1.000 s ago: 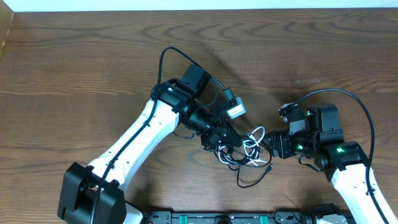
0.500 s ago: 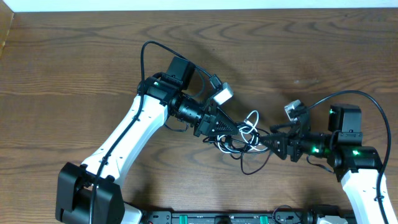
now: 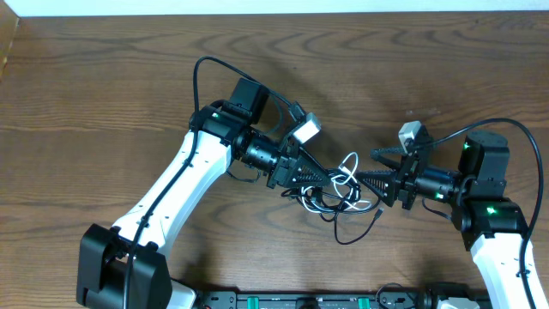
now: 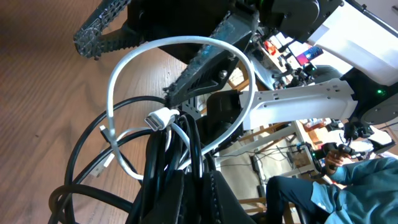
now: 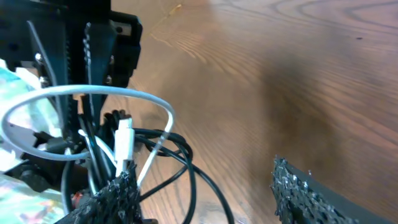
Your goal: Untangle cables
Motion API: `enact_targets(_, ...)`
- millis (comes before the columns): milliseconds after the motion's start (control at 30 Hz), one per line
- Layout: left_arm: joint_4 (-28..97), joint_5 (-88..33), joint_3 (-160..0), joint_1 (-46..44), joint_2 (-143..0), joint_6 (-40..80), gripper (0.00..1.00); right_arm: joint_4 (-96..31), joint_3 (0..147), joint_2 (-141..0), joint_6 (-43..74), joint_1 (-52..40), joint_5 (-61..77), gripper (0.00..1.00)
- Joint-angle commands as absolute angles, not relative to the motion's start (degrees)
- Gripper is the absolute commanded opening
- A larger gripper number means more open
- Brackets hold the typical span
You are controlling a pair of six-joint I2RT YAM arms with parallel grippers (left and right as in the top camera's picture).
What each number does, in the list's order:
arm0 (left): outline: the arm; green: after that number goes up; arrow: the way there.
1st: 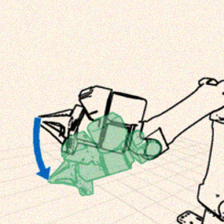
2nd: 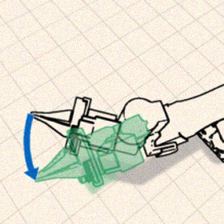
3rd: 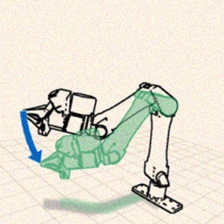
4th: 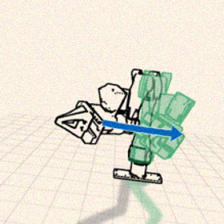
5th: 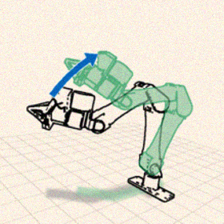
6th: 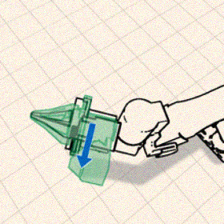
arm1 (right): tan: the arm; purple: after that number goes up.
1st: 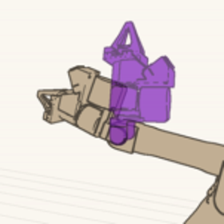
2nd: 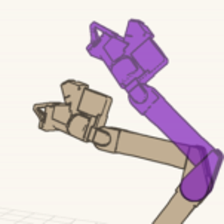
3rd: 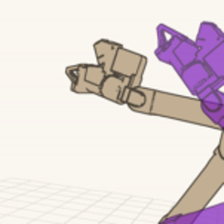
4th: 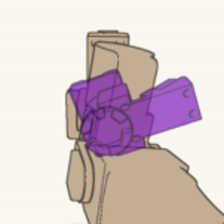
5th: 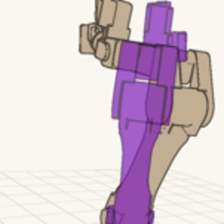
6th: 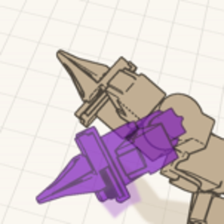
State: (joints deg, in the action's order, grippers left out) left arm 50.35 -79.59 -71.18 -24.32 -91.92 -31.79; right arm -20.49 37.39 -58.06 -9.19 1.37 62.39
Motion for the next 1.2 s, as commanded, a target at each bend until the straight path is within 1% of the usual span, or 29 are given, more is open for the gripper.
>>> enact_targets(0, 50.4, -82.1, -72.2, -24.2, -90.5, -32.3, 0.08, -20.3, 38.0, -57.6, -7.3, 1.4, 66.3, 0.68)
enact_targets(167, 50.5, -82.1, -72.2, -24.2, -90.5, -32.3, 0.08, -19.4, 38.0, -57.7, -7.0, 1.4, 66.8, 0.67)
enact_targets(300, 50.5, -84.2, -72.2, -24.2, -90.5, -32.3, 0.07, -13.7, 38.0, -57.8, -2.7, 1.0, 66.8, 0.68)
enact_targets(433, 50.5, -84.9, -72.2, -24.2, -90.5, -32.3, 0.08, -6.6, 38.0, -58.3, 2.9, -2.0, 62.1, 0.72)
enact_targets(533, 50.4, -85.6, -72.2, -24.2, -90.5, -32.4, 0.08, -4.4, 38.0, -59.2, 5.7, -5.3, 56.5, 0.70)
enact_targets(600, 50.2, -87.4, -72.2, -24.2, -90.5, -32.4, 0.08, -3.7, 38.0, -59.9, 5.8, -7.3, 54.0, 0.64)
enact_targets(633, 50.1, -88.3, -72.2, -24.2, -90.5, -32.4, 0.08, -3.2, 38.0, -60.4, 5.8, -8.3, 52.8, 0.59)
enact_targets(733, 50.0, -90.1, -72.2, -24.2, -90.5, -32.3, 0.08, -2.0, 38.0, -61.8, 5.8, -10.4, 48.7, 0.29)
enact_targets(767, 50.1, -90.1, -72.2, -24.2, -90.5, -32.3, 0.08, -1.9, 38.0, -62.3, 6.2, -10.6, 46.4, 0.21)
enact_targets(833, 50.6, -90.0, -72.2, -24.2, -90.5, -32.3, 0.08, -2.0, 38.0, -63.0, 8.4, -10.5, 40.6, 0.08)
enact_targets(867, 51.0, -90.0, -72.2, -24.2, -90.5, -32.3, 0.08, -2.2, 38.0, -63.3, 9.8, -10.4, 36.8, 0.06)
enact_targets(900, 51.5, -90.0, -72.2, -24.2, -90.5, -32.3, 0.08, -2.5, 38.0, -63.7, 12.3, -10.3, 30.1, 0.01)
enact_targets(1067, 53.3, -90.0, -72.2, -24.2, -90.5, -32.3, 0.08, -5.8, 38.0, -64.4, 20.9, -9.5, 8.6, 0.01)
enact_targets(1167, 53.3, -89.3, -72.2, -24.2, -90.5, -32.3, 0.08, -8.2, 38.0, -64.4, 23.3, -8.4, 1.1, 0.01)
